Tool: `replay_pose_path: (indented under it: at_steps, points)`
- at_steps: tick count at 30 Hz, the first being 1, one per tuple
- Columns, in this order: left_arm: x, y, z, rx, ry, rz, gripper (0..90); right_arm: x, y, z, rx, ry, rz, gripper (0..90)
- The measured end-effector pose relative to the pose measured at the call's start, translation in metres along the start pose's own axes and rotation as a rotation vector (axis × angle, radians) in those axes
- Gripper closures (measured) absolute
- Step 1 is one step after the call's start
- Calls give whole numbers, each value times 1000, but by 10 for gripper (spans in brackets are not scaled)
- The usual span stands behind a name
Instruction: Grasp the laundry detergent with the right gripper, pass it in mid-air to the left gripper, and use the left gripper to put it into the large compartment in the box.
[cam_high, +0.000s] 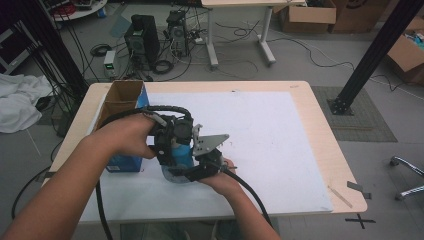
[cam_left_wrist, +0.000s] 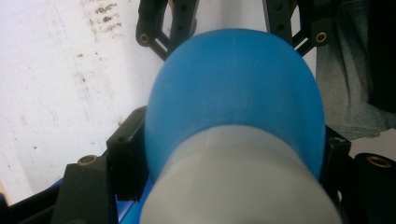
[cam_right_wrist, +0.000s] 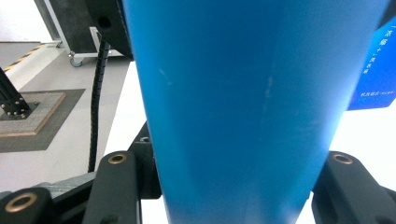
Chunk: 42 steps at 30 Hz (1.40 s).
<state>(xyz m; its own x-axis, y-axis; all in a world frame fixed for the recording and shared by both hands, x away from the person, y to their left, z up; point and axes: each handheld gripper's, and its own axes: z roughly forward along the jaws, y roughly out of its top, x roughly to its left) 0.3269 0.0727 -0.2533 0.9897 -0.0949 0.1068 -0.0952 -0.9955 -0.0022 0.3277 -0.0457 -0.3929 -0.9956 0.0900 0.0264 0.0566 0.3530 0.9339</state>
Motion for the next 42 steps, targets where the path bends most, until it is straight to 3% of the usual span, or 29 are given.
replay_pose_path:
  at_steps: [13, 17, 25, 34, 42]
  points:
    - [-2, 3, -1, 11, 1, 3, 359, 0, 0, -1, 0, -9, -8, 457]
    - [-2, 5, -2, 32, -16, -29, 378, 2, 0, 0, 8, -17, -26, 456]
    - [-4, 10, -4, 59, -16, -46, 382, 2, 1, -2, 6, -4, -36, 439]
    - [-3, 13, -9, 68, 5, -47, 383, 1, 1, -7, -27, -37, -21, 421]
    - [0, 11, -5, 91, -1, -71, 383, -2, 1, -17, -50, -17, 1, 385]
